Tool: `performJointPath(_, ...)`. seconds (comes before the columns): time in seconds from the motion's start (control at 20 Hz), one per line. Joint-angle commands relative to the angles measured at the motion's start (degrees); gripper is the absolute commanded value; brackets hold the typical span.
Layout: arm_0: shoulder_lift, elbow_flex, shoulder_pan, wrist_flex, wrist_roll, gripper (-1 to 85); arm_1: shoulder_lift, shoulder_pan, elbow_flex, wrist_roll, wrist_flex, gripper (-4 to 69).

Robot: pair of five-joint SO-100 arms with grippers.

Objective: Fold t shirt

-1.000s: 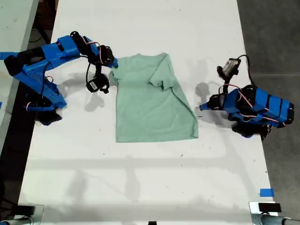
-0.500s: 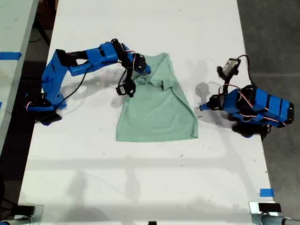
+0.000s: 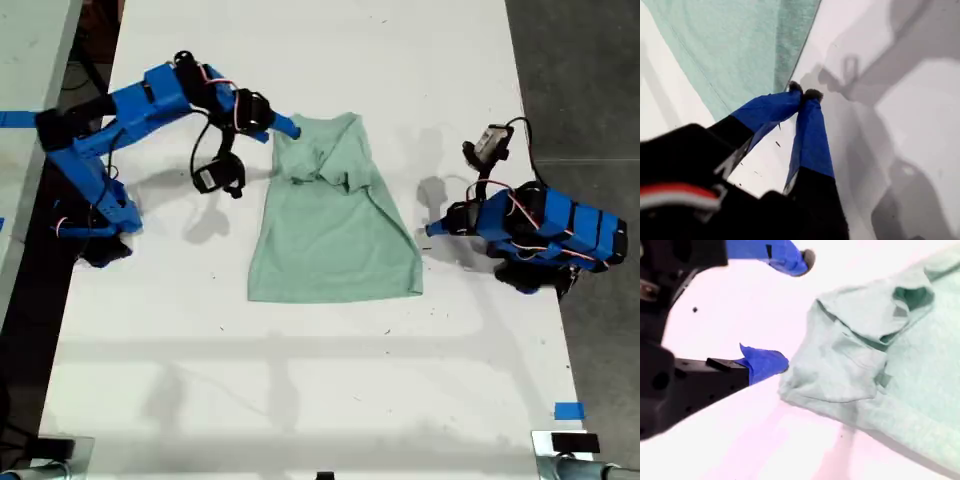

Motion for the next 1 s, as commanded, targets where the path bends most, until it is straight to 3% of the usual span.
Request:
performJointPath(0.0,41.2,41.5,9.1,-8.5,-14.0,11.9,0.5,-0.7,-1.1,0.6,0.1,1.5)
performJointPath(0.15,59.2,67.9,24.6,-13.9,-32.6,4.0,0.5,-0.3,-0.9,0.1,-0.1,1.5)
performJointPath(0.25,63.8,77.5,29.5,-18.0,-38.2,3.6,0.5,-0.3,-0.8,0.0,-0.2,1.5)
performJointPath(0.4,79.0,88.9,28.8,-17.0,-36.1,2.9,0.5,-0.2,-0.8,0.0,-0.2,1.5)
performJointPath(0.5,94.1,91.6,27.1,-11.2,-32.5,1.5,0.5,0.0,-0.6,0.0,-0.2,1.5)
performJointPath(0.7,84.7,91.3,22.6,-16.1,-30.5,0.3,0.5,0.3,-0.6,-0.2,-0.3,1.5)
performJointPath(0.95,85.5,91.5,22.1,-15.6,-31.3,0.1,0.5,-0.4,-0.4,0.4,-0.2,1.5)
